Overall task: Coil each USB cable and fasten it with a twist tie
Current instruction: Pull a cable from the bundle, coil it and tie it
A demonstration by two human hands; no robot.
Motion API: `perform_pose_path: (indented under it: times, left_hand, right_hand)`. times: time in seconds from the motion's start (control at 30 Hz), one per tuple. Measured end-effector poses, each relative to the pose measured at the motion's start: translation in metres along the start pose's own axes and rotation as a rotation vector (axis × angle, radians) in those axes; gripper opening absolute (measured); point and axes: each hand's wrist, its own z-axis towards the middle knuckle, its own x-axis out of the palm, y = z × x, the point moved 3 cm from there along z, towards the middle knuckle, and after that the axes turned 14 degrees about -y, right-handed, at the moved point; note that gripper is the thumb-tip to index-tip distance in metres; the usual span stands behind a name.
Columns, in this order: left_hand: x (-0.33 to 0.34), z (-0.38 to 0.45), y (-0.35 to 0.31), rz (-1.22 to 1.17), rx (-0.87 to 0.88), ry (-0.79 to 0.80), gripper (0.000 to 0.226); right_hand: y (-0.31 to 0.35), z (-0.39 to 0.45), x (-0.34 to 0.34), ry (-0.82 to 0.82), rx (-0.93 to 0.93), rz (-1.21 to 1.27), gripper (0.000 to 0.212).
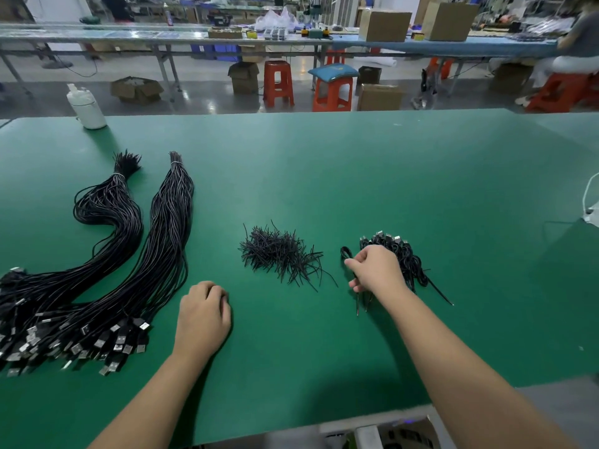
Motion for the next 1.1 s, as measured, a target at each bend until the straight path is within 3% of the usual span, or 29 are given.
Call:
perform_pose_path:
  times: [0.17,0.3,0.53,0.73,1.0,1.1]
  left_hand:
    - [-0.001,-0.001,0.0,-0.004,-0.008,-0.013,0.022]
    - [0.0,0.0,0.0,-0.013,-0.015,-0.018,0.021]
    - [-0.004,0.0,-0.003,-0.025,-0.017,-0.016,0.02]
    - [-0.006,0.0,-0.003,-0.027,-0.032,0.0,0.022]
    - [-0.004,-0.003,0.002,0.063,-0.092,-0.013,0.008]
    - [-0.004,-0.002,0.006,0.089,-0.17,0.0,0.016]
  right_hand:
    - [0.0,0.026,0.02,-0.089,-0.174,-0.381,0.017]
    - [-0.008,0.033,0.035,-0.026,-0.278,-0.659,0.006]
    - [-0.012,0.037,0.043,-0.027,-0.422,-0.861,0.01]
    - [-0.005,0.032,0.044,-0.111,-0.392,-0.719,0.03]
    - [-0.004,-0.053,0.084,-0.064,-0.385,-0.307,0.016]
    - [-0.017,-0.072,0.093,-0.093,-0.429,-0.261,0.009]
